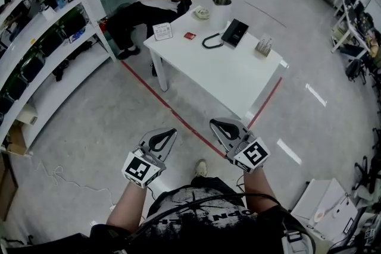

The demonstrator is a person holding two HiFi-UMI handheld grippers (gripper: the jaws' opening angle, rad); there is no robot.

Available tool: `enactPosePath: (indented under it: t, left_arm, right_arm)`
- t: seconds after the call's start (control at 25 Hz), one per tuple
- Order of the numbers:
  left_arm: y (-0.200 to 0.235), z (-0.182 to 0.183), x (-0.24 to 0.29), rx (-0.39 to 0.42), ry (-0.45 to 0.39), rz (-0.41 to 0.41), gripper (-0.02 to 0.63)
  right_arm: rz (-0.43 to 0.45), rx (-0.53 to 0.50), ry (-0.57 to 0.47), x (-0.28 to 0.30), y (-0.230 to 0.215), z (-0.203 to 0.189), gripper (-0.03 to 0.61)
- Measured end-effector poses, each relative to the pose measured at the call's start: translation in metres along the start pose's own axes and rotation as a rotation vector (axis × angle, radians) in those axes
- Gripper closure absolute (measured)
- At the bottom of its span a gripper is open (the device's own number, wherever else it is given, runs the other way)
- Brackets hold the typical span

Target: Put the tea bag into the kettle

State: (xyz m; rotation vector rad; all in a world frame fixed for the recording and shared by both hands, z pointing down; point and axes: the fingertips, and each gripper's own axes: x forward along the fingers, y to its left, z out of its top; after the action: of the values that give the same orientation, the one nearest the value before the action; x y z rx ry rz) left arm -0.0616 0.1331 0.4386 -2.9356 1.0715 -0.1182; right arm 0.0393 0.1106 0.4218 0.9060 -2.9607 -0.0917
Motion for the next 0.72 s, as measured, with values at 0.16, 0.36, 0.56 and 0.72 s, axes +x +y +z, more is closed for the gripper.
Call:
enactPosePath:
  t: [0.16,0.36,0.56,0.72]
  left_arm:
    - [0.014,0.005,0.04,0.0,-0.002,0.024,0.601]
    - [0.028,0.016,0.078,0.0,-0.019,0.045,0.601]
    - [0.036,0.011,0.106,0.004,0.004,0.049,0.601]
    - [0.042,0.009,0.122,0.006,0.015,0.058,0.601]
  right_arm:
    - [0.029,0.009,0.006,0.004,-0.038,-0.008,0.568]
    - [0.061,0.002,-0.003,0.011,-0.077,-0.009,0.568]
    - [0.075,0.003,-0.016,0.016,-0.105,-0.012,0.568]
    - [0.083,0.005,-0.02,0.017,-0.121,-0.018,0.568]
